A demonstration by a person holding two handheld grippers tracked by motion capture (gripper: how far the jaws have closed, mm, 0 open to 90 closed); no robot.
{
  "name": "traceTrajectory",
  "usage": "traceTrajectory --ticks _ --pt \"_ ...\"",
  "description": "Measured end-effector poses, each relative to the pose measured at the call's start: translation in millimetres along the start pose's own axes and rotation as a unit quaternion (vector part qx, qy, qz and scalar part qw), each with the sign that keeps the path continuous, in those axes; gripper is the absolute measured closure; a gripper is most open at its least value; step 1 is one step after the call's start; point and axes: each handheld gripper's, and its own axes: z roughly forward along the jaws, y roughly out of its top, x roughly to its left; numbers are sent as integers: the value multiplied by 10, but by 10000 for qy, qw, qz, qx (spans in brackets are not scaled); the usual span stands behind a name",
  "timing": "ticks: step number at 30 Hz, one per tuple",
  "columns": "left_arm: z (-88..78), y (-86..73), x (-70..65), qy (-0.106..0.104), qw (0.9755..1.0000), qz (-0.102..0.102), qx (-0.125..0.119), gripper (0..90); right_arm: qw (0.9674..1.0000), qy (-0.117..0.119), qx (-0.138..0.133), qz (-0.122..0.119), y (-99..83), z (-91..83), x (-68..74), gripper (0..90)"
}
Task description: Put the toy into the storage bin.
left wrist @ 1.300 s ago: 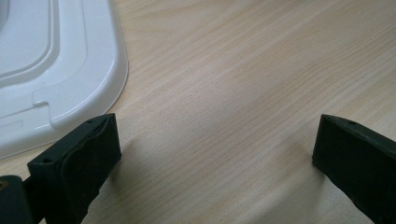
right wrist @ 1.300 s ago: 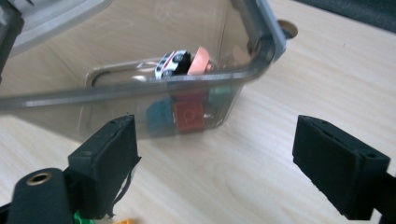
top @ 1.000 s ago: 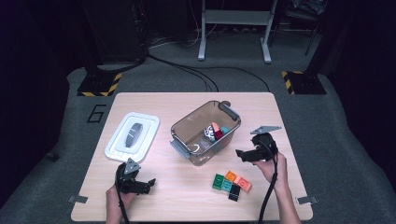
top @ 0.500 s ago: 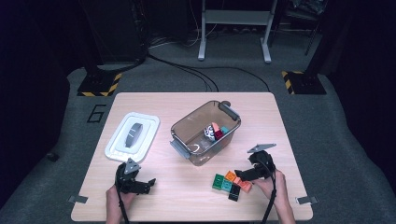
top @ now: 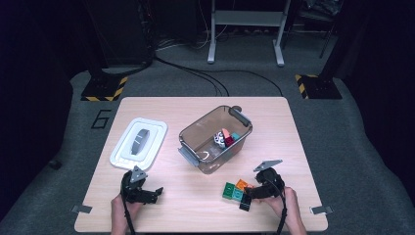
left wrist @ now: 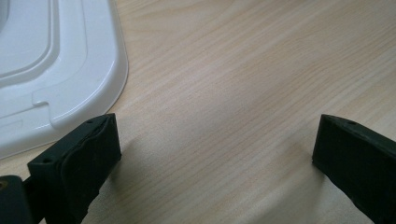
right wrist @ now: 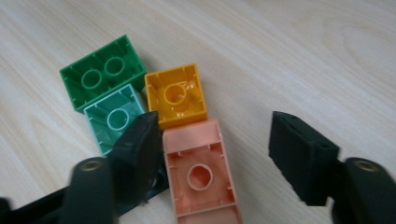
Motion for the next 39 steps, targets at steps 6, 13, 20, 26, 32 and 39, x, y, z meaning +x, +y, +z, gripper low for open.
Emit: traceTrajectory --ticks 6,13,20,26,32,39 --pt "0 0 0 -2 10000 1 -2 9 9996 -106 262 5 31 36 20 539" --pt "0 0 0 0 10000 -1 0 9 9982 -337 426 261 81 18 -27 500" --pt "0 -1 0 -2 10000 1 -2 9 9960 -369 561 583 106 99 -64 501" --pt "0 0 0 0 10000 0 0 9 9954 -406 568 650 107 112 -79 577" --pt "0 0 0 -1 10000 0 1 9 9959 -398 433 681 109 70 -115 582" --pt "0 0 0 -1 10000 -1 0 9 9968 -405 -24 684 161 -35 -165 583"
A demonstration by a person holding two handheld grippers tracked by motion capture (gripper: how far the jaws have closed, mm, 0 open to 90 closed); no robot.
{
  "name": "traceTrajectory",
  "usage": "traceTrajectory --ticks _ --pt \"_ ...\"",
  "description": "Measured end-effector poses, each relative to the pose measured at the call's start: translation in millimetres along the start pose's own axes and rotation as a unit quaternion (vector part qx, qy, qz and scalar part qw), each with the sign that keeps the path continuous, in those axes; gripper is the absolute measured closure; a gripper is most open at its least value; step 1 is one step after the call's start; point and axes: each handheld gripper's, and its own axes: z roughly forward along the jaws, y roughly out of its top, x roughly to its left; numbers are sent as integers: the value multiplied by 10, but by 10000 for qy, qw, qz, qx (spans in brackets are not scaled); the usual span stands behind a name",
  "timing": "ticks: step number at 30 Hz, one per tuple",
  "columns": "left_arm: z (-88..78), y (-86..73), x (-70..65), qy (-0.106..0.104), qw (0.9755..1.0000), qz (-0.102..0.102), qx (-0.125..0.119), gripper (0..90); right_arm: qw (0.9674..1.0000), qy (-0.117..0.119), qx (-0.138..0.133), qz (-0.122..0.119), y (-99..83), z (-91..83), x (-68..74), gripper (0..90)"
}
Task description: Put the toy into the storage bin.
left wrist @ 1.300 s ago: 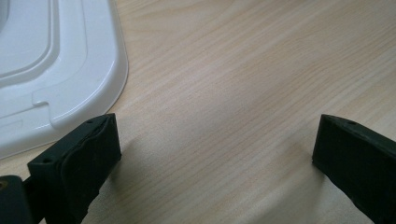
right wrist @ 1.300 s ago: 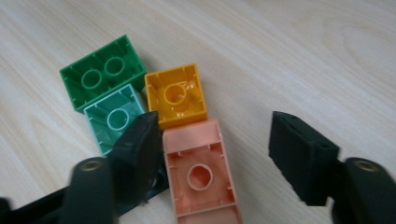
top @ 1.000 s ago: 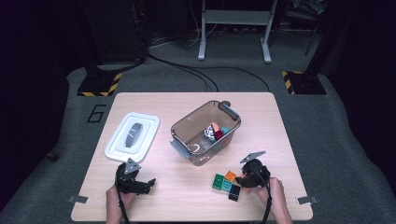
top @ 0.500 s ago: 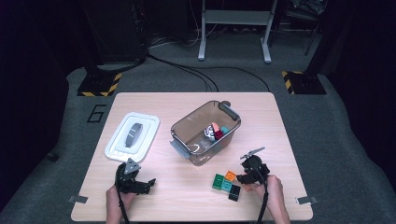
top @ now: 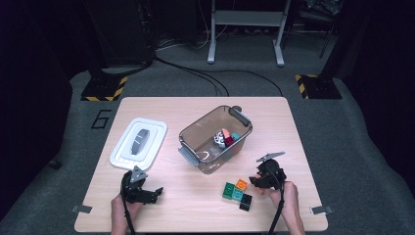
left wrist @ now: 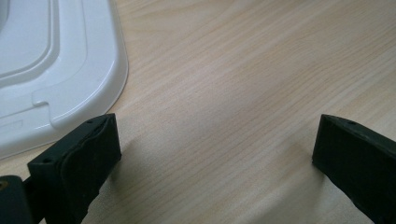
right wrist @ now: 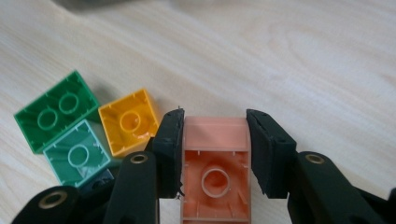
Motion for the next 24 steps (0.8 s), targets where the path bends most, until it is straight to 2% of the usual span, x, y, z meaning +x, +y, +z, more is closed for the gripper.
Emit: traceTrajectory --ticks 12,21,22,23,24 --pt "-1 1 4 7 10000 26 5 9 9978 -35 -661 59 217 -86 -100 585" --pt "-10 5 7 -9 10000 50 58 9 9948 -48 -1017 0 429 -169 -161 585" --pt "-10 5 6 -9 10000 45 55 9 9947 -46 -1027 -68 441 -178 -187 585" --pt "-6 4 1 -7 10000 11 28 10 9945 -64 -1041 33 458 -183 -190 585" --pt "-3 2 0 6 10000 12 6 10 9946 -85 -1033 -73 468 -190 -222 585"
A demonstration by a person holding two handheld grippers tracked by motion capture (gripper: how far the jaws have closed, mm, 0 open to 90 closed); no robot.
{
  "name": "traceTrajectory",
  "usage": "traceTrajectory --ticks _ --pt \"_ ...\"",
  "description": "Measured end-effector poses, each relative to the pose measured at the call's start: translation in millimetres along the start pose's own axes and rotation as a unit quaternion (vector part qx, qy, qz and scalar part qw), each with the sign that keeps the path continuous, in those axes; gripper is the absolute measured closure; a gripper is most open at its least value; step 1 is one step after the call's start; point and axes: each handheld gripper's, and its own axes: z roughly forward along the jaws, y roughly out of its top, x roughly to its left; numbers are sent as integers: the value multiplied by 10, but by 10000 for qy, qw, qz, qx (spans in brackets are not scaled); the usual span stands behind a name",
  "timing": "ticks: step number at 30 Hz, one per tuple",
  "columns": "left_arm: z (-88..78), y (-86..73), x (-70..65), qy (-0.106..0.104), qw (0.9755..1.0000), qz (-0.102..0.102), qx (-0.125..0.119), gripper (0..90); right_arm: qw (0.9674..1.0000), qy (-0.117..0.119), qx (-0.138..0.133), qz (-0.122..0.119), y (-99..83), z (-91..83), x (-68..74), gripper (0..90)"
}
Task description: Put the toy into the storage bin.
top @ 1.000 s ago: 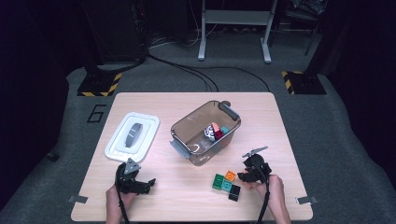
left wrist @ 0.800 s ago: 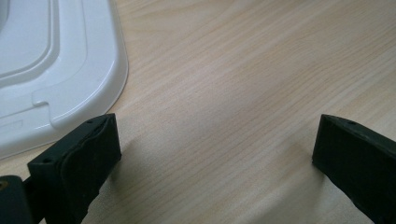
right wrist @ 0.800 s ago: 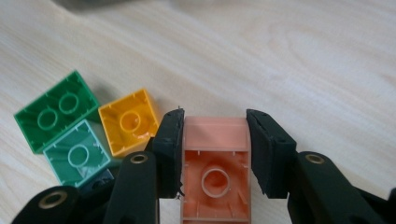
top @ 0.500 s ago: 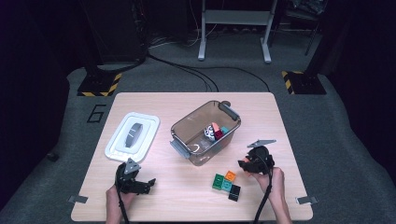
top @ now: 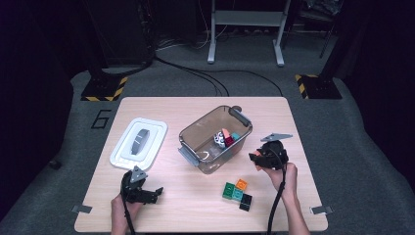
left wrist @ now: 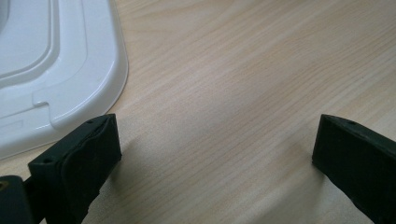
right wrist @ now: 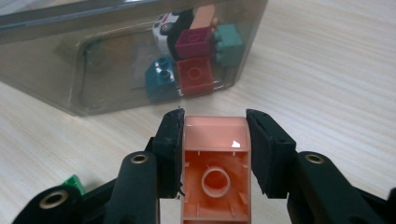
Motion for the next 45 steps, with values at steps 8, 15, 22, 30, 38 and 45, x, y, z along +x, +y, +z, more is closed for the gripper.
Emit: traceTrajectory --ticks 8,15,22,30,38,45 --pt "1 -1 -1 16 10000 3 -7 10 9998 -135 -106 86 108 -56 -117 586" --pt "-5 1 3 8 10000 35 33 10 9993 -229 -233 187 204 -104 -232 586" --pt "-1 0 2 12 10000 28 11 10 9986 -358 -316 223 319 -155 -304 586" --pt "2 -2 3 -1 10000 15 -9 10 9976 -485 -438 236 468 -195 -381 587" --pt "2 -2 4 -2 10000 21 -8 11 9963 -627 -539 228 612 -224 -427 587" --pt "2 -2 3 -1 10000 15 -10 11 9954 -745 -583 147 739 -233 -435 587"
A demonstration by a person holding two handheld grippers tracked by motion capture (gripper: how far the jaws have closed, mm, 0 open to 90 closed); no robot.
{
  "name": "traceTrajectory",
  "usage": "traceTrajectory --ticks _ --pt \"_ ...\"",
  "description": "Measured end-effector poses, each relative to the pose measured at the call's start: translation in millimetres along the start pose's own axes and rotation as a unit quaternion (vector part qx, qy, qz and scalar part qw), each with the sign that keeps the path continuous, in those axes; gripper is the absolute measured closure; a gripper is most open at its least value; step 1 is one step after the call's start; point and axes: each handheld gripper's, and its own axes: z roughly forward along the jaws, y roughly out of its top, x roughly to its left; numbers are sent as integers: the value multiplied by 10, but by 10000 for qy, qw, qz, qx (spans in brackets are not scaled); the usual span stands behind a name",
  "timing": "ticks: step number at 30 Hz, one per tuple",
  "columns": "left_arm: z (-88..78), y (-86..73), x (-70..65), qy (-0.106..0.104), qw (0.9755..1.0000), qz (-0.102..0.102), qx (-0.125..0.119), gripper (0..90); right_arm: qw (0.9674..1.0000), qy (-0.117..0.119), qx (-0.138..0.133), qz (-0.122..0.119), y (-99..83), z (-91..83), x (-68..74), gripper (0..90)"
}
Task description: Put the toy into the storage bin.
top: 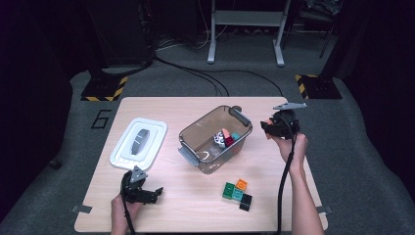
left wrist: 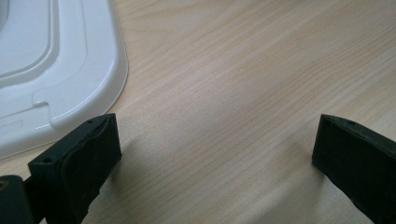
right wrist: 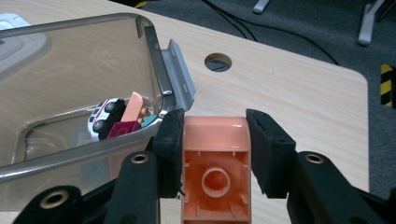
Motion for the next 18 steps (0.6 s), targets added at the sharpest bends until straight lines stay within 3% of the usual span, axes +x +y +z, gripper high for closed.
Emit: traceTrajectory --ticks 7,18 --pt "0 0 1 -1 10000 2 3 11 9999 -45 -67 -68 123 -1 -11 588" --pt "0 0 1 -2 10000 0 2 11 9995 15 -211 -220 338 15 101 588"
